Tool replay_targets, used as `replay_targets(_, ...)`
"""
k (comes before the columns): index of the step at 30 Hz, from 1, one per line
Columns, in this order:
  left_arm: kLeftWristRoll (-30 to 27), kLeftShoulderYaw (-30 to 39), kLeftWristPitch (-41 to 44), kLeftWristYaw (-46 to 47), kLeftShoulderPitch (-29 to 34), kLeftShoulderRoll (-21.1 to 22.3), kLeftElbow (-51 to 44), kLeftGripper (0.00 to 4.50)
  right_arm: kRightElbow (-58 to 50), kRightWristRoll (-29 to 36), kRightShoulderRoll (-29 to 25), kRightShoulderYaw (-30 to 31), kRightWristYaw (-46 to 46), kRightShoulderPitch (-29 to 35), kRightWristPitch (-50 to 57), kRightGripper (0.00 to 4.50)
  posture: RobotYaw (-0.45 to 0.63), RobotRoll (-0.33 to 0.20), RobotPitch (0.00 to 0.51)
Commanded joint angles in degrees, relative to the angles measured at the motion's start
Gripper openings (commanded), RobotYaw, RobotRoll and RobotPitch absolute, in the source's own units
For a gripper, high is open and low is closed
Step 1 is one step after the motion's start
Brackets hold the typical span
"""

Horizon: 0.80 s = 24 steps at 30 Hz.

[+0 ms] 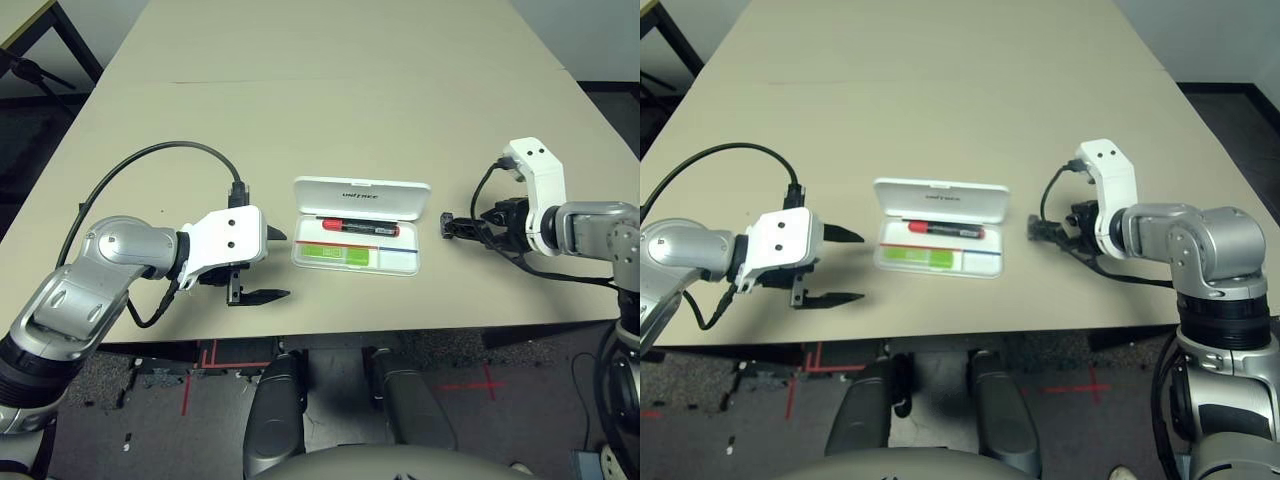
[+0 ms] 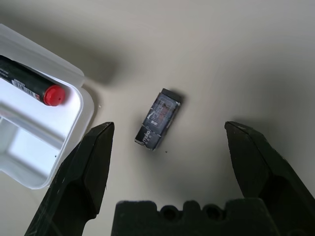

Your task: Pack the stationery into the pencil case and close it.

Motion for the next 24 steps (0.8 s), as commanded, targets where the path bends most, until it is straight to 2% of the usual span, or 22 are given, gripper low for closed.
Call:
replay_targets(1,0.0,-0.5,1.2,0.0,-0.6,0.8,-1.5,4.47,1.2,-1.0,1.1,2.2,-0.5,0.2,-1.3,4.50,-0.03,0.000,0.197)
replay_targets(21,-0.2,-1.4,3.9,0.4,-1.8,0.5,-3.2,4.47,4.7,-3.5,3.8,5.4,-0.6,1.6,-4.3,4.50,-0.02,0.000,0.201)
replay_targets(24,-0.3,-1.7,4.3,0.4,-2.1,0.5,-3.5,4.50,5.0,-4.0,3.4,5.8,-0.4,1.6,-4.9,3.53,-0.01,0.000,0.202)
